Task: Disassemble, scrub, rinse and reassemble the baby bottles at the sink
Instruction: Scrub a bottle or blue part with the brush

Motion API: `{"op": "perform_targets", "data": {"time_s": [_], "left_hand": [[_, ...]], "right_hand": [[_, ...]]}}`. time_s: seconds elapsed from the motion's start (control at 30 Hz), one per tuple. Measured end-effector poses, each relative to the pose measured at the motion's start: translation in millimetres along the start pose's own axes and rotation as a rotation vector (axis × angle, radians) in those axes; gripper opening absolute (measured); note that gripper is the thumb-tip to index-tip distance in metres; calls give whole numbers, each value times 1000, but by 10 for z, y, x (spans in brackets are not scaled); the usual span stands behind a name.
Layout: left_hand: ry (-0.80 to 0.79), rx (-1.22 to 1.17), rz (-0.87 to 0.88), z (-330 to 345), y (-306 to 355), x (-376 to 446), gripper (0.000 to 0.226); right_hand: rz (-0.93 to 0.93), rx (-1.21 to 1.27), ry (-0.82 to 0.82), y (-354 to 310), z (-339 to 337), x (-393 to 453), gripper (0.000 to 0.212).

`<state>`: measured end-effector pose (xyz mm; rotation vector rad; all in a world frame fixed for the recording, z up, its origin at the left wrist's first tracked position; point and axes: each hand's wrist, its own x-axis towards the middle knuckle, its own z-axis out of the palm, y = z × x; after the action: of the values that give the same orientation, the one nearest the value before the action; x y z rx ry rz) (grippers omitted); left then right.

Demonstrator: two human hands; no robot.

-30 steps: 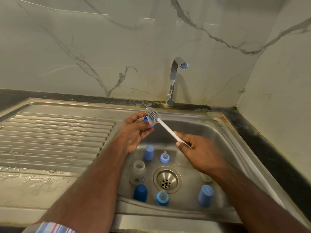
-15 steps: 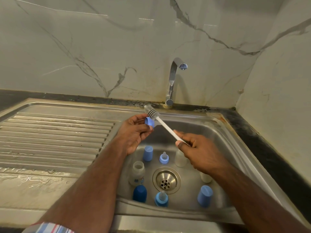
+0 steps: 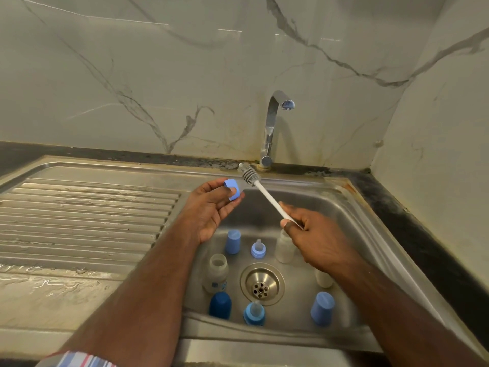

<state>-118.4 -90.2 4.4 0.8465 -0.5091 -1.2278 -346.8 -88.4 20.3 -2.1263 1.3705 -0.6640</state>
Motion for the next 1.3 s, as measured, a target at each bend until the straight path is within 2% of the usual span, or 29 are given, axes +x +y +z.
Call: {"op": "perform_targets", "data": {"time_s": [0.17,0.3,0.63,0.77,0.9,1.03,1.13,1.3], "left_hand": [[19,-87,-32,-2,28,-4,20],[36,-96,-57,3,29,-6,31],[96,-66,-93,-36,20,50,40],[111,-82,-112,-56,26,51,46],[104,-101,-115,-75,27,42,47],[97,-122,-86,-60,29,55,33],[87,-161,-59,-69,16,76,21],[58,-34,-9,-34,-11,68,30]], "right_hand": [[-6,10,-14,4,18,-22,43],[-23,21,2,4,23,-5,45],[-67,16,-23,3,61,-25,44],[-20,18,37,67,13,27,46],[-70,36,-33,25,48,-31,44],[-2,35,63,91,-11,40,45],[-23,68,74,107,-16,26,44],[-23,110,82,116,-28,35,43]]}}
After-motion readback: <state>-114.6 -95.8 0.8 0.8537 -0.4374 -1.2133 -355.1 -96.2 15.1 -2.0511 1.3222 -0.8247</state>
